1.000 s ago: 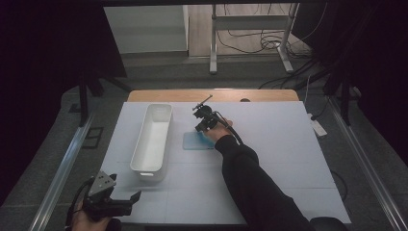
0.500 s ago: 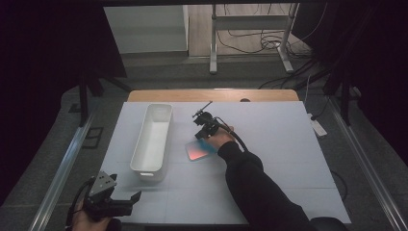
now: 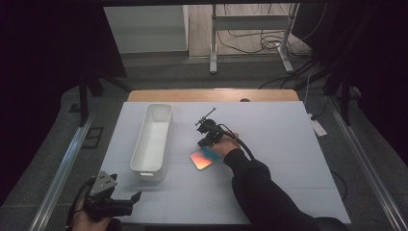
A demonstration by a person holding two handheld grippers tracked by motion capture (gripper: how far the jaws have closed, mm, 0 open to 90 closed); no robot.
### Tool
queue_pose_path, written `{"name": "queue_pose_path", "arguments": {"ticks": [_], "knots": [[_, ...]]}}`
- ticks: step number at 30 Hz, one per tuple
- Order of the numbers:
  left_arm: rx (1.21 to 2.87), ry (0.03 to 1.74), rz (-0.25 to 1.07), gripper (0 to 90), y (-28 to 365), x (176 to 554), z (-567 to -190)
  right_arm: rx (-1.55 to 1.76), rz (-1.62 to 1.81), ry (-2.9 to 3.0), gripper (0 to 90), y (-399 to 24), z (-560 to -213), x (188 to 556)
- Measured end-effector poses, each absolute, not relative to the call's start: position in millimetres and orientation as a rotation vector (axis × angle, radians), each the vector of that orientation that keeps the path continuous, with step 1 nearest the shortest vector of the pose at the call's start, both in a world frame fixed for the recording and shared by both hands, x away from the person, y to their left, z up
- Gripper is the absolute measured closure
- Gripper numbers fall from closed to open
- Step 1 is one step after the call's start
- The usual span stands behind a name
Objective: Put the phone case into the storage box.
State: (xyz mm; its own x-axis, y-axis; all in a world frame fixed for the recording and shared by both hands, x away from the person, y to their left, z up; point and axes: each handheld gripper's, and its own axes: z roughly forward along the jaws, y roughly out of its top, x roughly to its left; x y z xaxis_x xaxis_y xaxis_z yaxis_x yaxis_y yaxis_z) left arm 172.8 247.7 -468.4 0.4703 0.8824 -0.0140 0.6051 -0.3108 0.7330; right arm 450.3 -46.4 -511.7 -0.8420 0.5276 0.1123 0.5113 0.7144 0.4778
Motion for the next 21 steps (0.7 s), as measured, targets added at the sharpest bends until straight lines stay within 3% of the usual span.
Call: {"name": "queue_pose_path", "arguments": {"ticks": [21], "knots": [[2.042, 1.235, 0.521, 1.8, 246.7, 173.4, -468.7, 0.789, 0.782, 2.930, 89.4, -45.9, -511.8, 418.7]]}}
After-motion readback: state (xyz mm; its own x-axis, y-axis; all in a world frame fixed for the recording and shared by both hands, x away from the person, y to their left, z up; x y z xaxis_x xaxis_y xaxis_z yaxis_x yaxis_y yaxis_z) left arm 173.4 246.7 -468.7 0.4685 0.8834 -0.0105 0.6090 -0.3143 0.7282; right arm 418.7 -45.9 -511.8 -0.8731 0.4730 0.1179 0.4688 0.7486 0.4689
